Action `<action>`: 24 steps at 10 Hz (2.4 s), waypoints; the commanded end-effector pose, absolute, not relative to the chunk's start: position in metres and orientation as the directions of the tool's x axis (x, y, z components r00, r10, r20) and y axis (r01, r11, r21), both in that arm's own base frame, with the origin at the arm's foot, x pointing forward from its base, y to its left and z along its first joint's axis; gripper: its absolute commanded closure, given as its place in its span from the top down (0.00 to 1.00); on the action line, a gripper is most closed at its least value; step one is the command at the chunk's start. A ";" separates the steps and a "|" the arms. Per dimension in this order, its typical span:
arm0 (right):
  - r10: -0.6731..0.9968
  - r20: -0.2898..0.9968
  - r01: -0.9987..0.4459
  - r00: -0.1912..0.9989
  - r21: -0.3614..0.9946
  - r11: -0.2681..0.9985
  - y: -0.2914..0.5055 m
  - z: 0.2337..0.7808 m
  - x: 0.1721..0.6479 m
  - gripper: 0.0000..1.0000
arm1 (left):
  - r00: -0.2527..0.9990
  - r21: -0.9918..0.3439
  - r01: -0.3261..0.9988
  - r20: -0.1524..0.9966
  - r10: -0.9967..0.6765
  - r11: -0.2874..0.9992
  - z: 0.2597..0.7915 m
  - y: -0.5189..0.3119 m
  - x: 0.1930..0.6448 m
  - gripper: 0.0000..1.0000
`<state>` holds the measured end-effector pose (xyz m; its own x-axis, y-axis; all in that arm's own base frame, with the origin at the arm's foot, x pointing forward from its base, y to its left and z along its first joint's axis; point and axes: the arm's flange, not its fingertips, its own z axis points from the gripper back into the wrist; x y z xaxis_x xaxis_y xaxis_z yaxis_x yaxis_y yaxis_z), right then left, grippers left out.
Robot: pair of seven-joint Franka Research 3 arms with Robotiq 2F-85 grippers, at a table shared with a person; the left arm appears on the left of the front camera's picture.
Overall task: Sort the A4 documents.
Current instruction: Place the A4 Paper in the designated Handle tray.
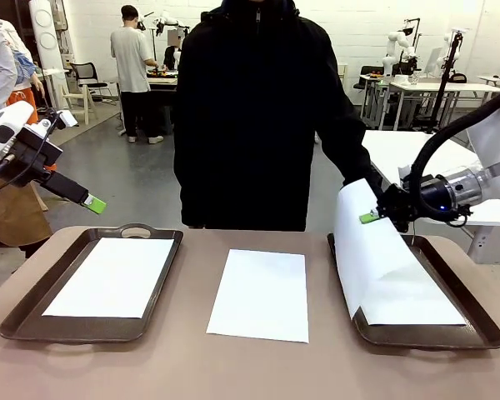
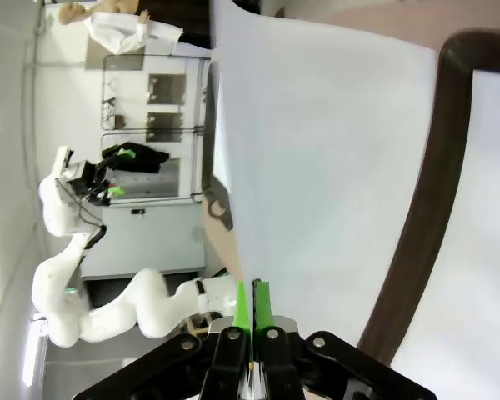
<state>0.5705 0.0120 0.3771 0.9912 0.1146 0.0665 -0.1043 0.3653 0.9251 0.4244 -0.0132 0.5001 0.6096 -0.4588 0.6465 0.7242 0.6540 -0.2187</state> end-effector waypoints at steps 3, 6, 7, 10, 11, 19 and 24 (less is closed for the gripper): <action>0.212 -0.034 -0.061 0.977 0.904 0.424 -0.026 0.357 0.590 0.01 | 0.608 -0.220 0.725 0.649 -0.457 0.653 0.500 -0.012 0.424 1.00; 0.222 0.024 -0.129 0.975 0.871 0.473 -0.049 0.344 0.596 0.01 | 0.608 -0.220 0.725 0.649 -0.457 0.653 0.500 -0.012 0.424 1.00; 0.209 0.027 -0.127 0.978 0.867 0.481 -0.053 0.340 0.596 0.01 | 0.608 -0.220 0.725 0.649 -0.457 0.653 0.500 -0.012 0.424 1.00; 0.153 0.019 -0.100 0.988 0.836 0.539 -0.074 0.323 0.592 0.01 | 0.608 -0.220 0.725 0.649 -0.457 0.653 0.500 -0.012 0.424 1.00; 0.129 0.021 -0.088 0.991 0.835 0.544 -0.082 0.316 0.591 0.01 | 0.608 -0.220 0.725 0.649 -0.457 0.653 0.500 -0.012 0.424 1.00; 0.034 -0.050 0.012 0.998 0.716 0.698 -0.112 0.285 0.594 0.01 | 0.608 -0.220 0.725 0.649 -0.457 0.653 0.500 -0.012 0.424 1.00; 0.025 -0.039 0.007 0.999 0.666 0.746 -0.101 0.289 0.593 0.01 | 0.608 -0.220 0.725 0.649 -0.457 0.653 0.500 -0.012 0.424 1.00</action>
